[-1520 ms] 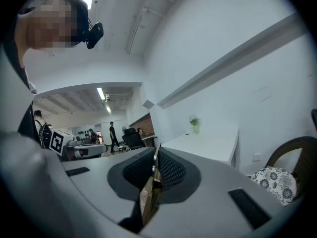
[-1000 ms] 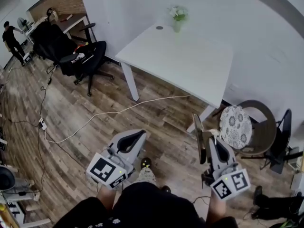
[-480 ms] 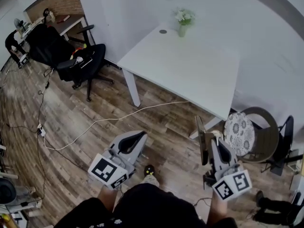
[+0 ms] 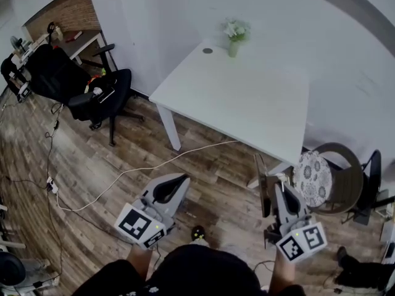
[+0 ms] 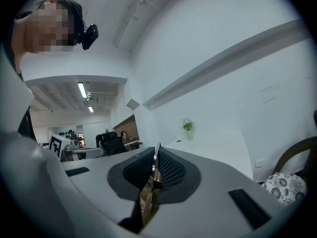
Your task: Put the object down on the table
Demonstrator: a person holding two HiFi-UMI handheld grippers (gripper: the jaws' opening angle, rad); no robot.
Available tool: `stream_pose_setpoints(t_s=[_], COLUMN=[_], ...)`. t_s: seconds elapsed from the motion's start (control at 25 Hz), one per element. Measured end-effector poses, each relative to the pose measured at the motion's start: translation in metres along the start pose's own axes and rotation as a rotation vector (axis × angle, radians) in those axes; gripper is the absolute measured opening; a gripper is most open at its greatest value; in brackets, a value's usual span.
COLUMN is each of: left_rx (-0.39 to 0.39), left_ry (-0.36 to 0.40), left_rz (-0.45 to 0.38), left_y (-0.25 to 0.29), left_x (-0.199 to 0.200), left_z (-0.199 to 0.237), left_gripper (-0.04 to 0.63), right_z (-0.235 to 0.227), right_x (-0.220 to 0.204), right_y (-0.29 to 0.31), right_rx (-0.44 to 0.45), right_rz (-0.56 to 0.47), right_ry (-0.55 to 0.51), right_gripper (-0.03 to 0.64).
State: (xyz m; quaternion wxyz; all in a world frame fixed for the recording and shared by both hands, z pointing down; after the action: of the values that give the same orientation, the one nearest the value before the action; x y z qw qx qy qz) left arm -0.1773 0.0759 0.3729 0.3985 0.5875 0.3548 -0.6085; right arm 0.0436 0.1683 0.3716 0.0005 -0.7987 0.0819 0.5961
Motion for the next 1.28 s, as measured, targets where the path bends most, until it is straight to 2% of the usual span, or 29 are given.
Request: stream_pose_setpoints(t_s=[0.4,0.84,1.28], left_rx=[0.008,0.121,0.196], left_ry=[-0.008,0.024,0.036], left_rz=[0.005,0.009,0.03], left_y=[0.032,0.09,0.17], left_x=[-0.004,0.011,0.017], left_z=[0.018,0.071,0.109], left_gripper=[0.0,0.0,0.0], right_z=[-0.024,-0.072,-0.135], right_x=[0.008,0.032,0.054], right_y=[0.027,0.121,0.202], right_rx=[0.006,0.116,0.194], right_rz=[-0.003,0.001,0.022], right_ry=[0.001,0.021,0.034], right_gripper=[0.02,0.02,0.02])
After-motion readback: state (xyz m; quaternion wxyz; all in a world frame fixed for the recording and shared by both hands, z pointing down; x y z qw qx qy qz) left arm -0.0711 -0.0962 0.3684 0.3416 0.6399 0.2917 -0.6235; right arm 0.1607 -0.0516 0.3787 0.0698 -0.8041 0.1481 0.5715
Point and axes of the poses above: the fingertips, and each gripper's own axes: y forward along the fingers, z to its left, x out of its top, the point moved 1 cm from there along -y, backward along the fingers, and after that the axes turned 3 degrees about y, right-handed, at the moved point
